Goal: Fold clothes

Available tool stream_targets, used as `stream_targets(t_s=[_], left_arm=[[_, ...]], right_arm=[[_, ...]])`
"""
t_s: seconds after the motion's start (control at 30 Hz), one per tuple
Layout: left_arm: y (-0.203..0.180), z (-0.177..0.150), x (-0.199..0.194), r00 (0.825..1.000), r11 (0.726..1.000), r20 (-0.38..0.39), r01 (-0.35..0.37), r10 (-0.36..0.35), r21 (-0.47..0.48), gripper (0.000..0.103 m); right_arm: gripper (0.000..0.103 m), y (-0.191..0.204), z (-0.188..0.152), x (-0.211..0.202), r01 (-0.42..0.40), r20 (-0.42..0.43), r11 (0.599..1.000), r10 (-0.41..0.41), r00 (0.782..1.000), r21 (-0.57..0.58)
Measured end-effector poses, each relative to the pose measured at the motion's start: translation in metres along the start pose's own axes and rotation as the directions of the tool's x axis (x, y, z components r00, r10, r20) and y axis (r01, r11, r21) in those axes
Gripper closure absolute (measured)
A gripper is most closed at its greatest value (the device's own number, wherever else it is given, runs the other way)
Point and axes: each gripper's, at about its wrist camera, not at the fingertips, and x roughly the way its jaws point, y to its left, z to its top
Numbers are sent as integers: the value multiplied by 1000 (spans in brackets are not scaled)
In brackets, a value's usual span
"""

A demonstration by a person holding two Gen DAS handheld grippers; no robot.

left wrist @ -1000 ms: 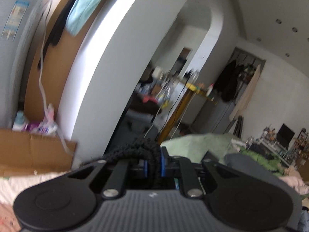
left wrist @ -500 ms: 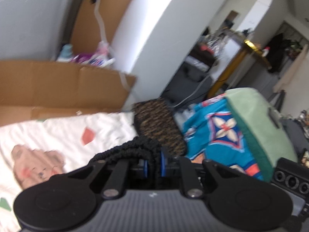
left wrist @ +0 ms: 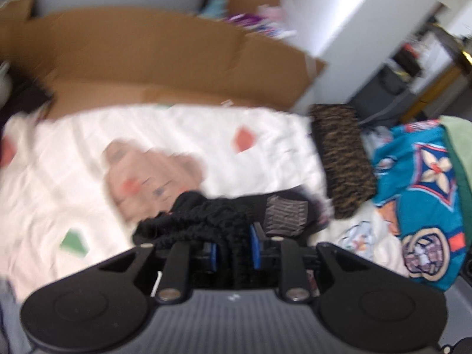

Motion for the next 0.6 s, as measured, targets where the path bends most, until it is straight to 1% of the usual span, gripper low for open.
stream_targets(t_s=[0.07, 0.1, 0.13, 0.2, 0.27, 0.33, 0.37, 0.47, 0.53, 0.6], left_arm=[[28, -12, -2, 999, 998, -12, -47, 47, -48, 68], [42, -20, -3, 997, 995, -18, -75, 74, -70, 59], [55, -27, -5, 995, 991, -21, -100, 98, -90, 48], [77, -42, -11, 991, 983, -16, -136, 135, -121, 42], [98, -57, -16, 989, 976, -20, -146, 144, -161, 42], [116, -73, -21, 989, 970, -29, -145, 142, -197, 42], [124, -80, -23, 989, 966, -32, -149, 145, -210, 42], [141, -98, -29, 989, 960, -36, -148, 143, -238, 42], [149, -107, -35, 990, 957, -31, -138, 135, -256, 42], [154, -114, -40, 992, 957, -19, -127, 126, -262, 42]], right_arm=[[101, 0, 0, 15, 14, -32, 1000, -15, 999, -10], [100, 1, 0, 22, 21, -47, 1000, -22, 999, -15], [98, 1, -1, 29, 31, -70, 999, -32, 997, -18], [96, 2, -2, 39, 53, -124, 998, -56, 991, -23], [92, 4, -2, 46, 81, -167, 996, -87, 982, -40], [82, 12, 1, 46, 106, -184, 992, -117, 976, -70], [80, 13, 3, 45, 119, -188, 990, -132, 973, -79], [78, 14, 6, 38, 170, -189, 981, -185, 964, -92], [78, 16, 16, 26, 233, -168, 968, -246, 955, -93], [78, 16, 21, 15, 290, -132, 956, -295, 946, -56]])
